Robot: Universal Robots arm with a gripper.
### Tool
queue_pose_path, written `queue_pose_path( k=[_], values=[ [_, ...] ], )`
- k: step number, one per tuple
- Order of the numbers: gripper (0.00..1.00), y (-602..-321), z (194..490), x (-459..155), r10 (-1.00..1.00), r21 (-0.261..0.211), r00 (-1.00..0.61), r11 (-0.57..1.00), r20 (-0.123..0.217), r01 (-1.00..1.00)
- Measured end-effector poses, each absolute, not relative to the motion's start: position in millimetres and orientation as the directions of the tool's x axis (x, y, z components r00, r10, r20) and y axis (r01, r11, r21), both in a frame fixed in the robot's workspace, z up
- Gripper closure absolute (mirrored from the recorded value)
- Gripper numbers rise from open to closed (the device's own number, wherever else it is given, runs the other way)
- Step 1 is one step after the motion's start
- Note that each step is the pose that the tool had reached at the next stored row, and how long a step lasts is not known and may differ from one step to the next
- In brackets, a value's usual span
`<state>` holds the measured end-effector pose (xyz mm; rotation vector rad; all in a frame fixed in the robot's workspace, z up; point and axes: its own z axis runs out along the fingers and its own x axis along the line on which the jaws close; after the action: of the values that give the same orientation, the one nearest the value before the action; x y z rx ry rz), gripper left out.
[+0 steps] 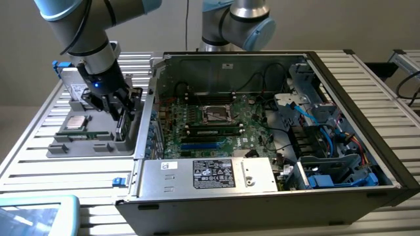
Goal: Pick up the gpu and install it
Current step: 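Pick up the gpu and move the gpu toward the slot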
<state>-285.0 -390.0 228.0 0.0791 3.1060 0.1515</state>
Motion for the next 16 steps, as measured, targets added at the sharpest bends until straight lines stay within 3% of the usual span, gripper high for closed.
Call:
queue_pose_path(
  k=[11, 14, 16],
  values=[
    [0.52, -390.2, 228.9, -284.9, 0.052, 0.101, -0.998, 0.994, -0.027, 0.049],
    [0.6, -390.3, 228.8, -284.6, 0.052, 0.101, -0.998, 0.994, -0.026, 0.049],
    [0.72, -390.3, 228.8, -284.4, 0.052, 0.101, -0.998, 0.994, -0.025, 0.05]
  ],
)
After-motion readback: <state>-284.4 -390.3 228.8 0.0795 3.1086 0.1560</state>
